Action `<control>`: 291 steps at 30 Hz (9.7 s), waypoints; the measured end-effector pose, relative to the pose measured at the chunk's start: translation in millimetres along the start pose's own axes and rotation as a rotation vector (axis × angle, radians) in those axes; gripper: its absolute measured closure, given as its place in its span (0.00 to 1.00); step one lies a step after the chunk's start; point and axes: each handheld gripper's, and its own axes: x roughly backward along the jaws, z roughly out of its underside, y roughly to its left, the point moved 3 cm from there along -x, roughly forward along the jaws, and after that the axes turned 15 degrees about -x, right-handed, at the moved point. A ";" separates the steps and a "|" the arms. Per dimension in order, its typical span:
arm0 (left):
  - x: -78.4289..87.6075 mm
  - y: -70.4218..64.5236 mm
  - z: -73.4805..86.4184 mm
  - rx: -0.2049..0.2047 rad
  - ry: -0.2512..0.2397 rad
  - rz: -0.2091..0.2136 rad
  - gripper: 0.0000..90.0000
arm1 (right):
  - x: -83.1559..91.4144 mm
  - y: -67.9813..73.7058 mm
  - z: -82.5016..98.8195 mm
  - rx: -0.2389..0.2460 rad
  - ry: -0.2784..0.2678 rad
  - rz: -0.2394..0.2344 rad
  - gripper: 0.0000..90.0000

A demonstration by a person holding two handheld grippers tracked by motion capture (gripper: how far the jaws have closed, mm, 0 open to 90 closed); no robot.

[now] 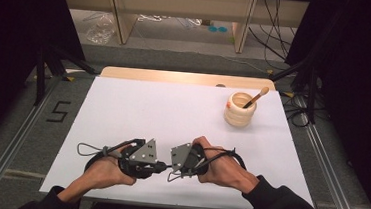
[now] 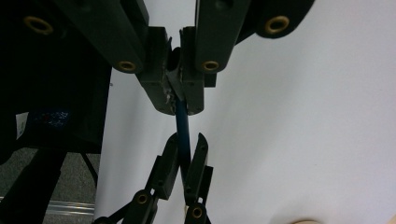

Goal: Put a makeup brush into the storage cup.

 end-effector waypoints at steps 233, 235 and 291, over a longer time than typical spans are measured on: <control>30.4 5.2 51.3 0.399 -0.200 -0.354 0.28 | 91.3 -96.0 76.5 -0.878 -0.794 0.129 0.94; 30.6 4.4 53.3 0.397 -0.193 -0.350 0.27 | 96.8 -100.3 82.3 -0.886 -0.796 0.161 0.94; 24.9 -6.6 66.0 0.411 -0.158 -0.344 0.24 | 75.5 -184.5 172.1 -1.101 -0.660 0.546 0.94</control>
